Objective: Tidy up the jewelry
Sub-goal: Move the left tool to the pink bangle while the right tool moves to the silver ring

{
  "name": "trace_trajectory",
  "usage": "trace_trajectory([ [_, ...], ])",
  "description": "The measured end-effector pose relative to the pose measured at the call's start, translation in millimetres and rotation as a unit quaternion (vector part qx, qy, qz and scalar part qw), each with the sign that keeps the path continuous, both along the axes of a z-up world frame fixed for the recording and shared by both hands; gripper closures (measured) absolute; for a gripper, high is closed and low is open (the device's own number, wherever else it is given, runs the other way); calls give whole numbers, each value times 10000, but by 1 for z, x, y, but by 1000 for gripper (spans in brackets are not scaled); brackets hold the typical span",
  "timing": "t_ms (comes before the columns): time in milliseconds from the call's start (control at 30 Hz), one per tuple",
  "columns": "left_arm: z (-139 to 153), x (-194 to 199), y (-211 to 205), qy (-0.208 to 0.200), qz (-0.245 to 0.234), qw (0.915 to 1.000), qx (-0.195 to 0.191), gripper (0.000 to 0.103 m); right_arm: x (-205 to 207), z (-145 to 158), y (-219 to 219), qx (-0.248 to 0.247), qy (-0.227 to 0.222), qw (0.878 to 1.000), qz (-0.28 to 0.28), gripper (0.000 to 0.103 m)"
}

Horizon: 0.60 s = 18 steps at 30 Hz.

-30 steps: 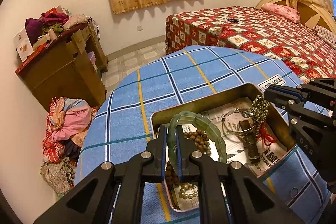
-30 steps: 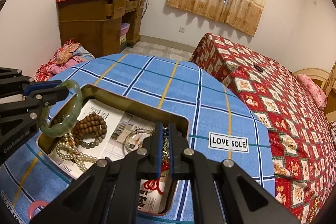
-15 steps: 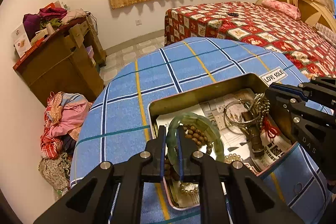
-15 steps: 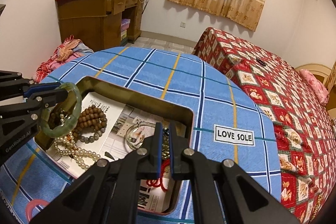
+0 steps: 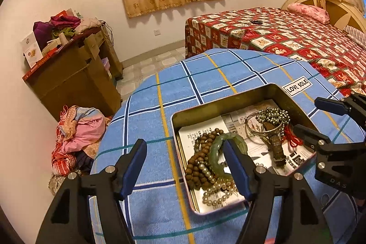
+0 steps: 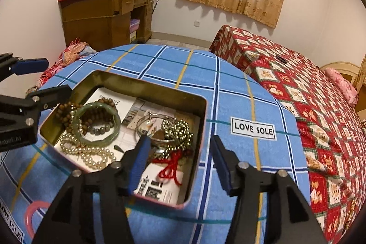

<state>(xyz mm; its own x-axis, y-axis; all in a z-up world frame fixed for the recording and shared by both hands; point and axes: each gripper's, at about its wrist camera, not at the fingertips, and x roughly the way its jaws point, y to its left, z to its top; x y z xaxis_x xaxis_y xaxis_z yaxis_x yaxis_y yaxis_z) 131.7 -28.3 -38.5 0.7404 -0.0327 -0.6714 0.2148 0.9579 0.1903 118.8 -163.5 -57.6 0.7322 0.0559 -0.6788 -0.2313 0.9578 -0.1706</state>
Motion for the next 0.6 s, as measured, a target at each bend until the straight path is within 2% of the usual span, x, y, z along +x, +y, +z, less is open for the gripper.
trace_trajectory([
  [333, -4, -19, 4, 43, 41, 10000, 37, 33, -22, -2, -10, 143, 35, 9998, -98, 41],
  [467, -8, -43, 11, -17, 19, 9999, 152, 33, -39, -2, -17, 133, 5, 9998, -123, 35],
  [600, -14, -67, 15, 14, -58, 9996, 263, 33, -57, -9, -28, 96, 73, 9998, -179, 34],
])
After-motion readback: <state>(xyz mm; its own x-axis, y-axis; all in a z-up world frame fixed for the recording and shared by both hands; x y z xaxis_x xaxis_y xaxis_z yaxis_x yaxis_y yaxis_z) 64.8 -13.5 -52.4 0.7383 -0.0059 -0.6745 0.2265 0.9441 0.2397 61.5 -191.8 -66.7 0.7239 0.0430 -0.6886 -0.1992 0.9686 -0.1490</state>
